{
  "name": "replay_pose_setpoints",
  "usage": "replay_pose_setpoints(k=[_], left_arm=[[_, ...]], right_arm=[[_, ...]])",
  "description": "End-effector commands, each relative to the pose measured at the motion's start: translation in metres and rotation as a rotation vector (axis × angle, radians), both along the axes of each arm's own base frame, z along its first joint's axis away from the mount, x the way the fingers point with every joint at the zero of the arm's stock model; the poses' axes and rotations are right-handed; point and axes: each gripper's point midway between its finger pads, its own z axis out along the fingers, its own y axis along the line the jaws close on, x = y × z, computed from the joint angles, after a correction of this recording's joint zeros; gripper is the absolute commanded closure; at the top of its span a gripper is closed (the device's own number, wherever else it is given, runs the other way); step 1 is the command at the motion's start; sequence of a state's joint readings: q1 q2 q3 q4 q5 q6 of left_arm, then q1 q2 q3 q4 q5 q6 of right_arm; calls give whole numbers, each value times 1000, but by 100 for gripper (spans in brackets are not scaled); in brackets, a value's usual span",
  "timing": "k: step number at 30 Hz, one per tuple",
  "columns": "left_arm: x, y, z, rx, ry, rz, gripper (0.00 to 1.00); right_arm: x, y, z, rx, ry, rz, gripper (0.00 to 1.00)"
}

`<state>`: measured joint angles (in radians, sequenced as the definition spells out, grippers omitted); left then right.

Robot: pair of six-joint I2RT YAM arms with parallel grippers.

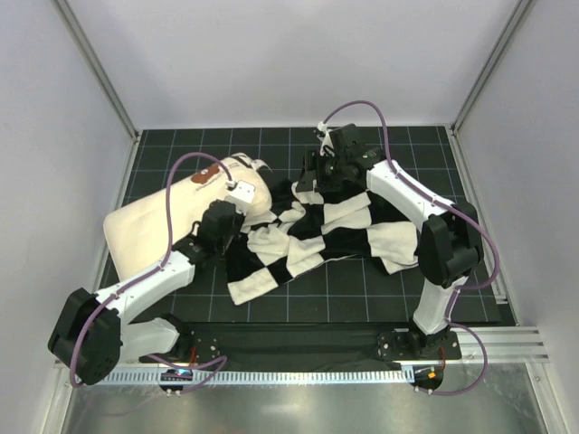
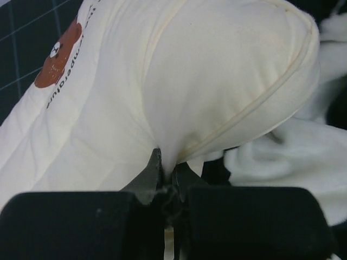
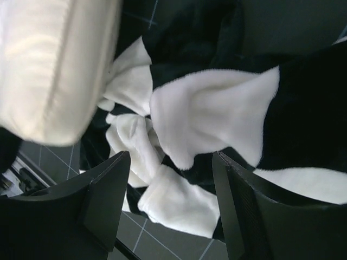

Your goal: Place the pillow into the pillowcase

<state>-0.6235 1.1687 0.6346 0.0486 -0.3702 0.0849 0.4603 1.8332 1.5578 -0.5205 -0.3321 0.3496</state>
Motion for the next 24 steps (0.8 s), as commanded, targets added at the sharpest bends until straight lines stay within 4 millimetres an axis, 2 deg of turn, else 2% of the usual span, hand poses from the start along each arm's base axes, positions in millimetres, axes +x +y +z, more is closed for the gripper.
replay_pose_setpoints(k=[1, 4, 6, 9, 12, 13, 15, 16, 17, 19, 20, 21, 23, 24], left_arm=[[26, 7, 46, -125, -106, 95, 100], [35, 12, 38, -102, -77, 150, 100], [38, 19, 45, -137, -97, 209, 100], [38, 36, 65, -197, -157, 269, 100], [38, 51, 74, -215, -164, 312, 100], [38, 54, 75, -212, -164, 323, 100], [39, 61, 74, -228, -165, 366, 100], [39, 62, 74, -241, -165, 374, 100], [40, 65, 74, -256, -168, 386, 100], [39, 66, 75, -289, -177, 393, 100], [38, 68, 76, -296, -182, 397, 100], [37, 67, 82, -312, -195, 388, 100], [34, 64, 83, -327, -193, 371, 100], [33, 62, 83, -334, -189, 354, 100]], right_arm=[[-13, 7, 23, 47, -72, 13, 31], [-15, 15, 15, 27, -80, 25, 30], [-12, 20, 12, 5, -88, 35, 27], [6, 19, 9, -100, -152, -6, 23], [27, 14, 9, -196, -203, -46, 23], [39, 10, 20, -228, -245, -85, 23], [49, 11, 20, -248, -273, -90, 22], [58, 16, 31, -238, -306, -85, 21], [63, 19, 19, -256, -291, -72, 21], [72, 26, 19, -263, -297, -52, 21], [75, 28, 12, -273, -285, -44, 21], [79, 29, -7, -298, -257, -38, 21], [85, 33, -16, -303, -256, -33, 21], [87, 35, -31, -314, -238, -28, 21]])
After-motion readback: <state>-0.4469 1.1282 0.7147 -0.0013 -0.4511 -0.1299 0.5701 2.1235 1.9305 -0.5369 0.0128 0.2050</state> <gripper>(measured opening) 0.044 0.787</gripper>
